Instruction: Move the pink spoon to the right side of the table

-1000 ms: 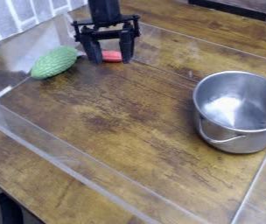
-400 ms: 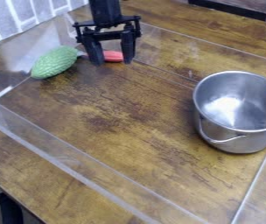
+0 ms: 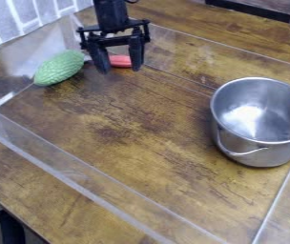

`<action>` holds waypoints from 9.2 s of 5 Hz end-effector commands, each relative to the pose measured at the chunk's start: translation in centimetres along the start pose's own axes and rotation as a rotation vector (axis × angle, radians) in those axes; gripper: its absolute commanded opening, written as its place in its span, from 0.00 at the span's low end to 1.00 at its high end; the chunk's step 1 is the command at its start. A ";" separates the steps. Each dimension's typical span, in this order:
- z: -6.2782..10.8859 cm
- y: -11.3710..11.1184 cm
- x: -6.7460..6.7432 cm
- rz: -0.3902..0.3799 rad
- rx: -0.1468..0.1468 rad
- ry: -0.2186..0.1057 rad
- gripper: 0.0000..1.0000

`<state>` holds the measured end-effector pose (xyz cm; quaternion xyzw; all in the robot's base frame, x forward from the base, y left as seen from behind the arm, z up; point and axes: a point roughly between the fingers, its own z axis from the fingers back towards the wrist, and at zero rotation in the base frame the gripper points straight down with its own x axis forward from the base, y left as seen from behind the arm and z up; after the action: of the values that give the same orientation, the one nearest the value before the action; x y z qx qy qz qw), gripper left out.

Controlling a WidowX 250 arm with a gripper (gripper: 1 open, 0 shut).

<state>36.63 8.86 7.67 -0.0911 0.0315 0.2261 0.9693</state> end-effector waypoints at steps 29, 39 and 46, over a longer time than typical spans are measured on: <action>-3.3 3.7 2.9 0.125 0.052 -0.063 0.00; -5.0 4.8 2.9 0.245 0.146 -0.035 0.00; -4.9 5.2 2.7 0.333 0.190 -0.003 0.00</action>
<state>37.14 13.46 1.89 -0.0025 0.0622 0.3722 0.9261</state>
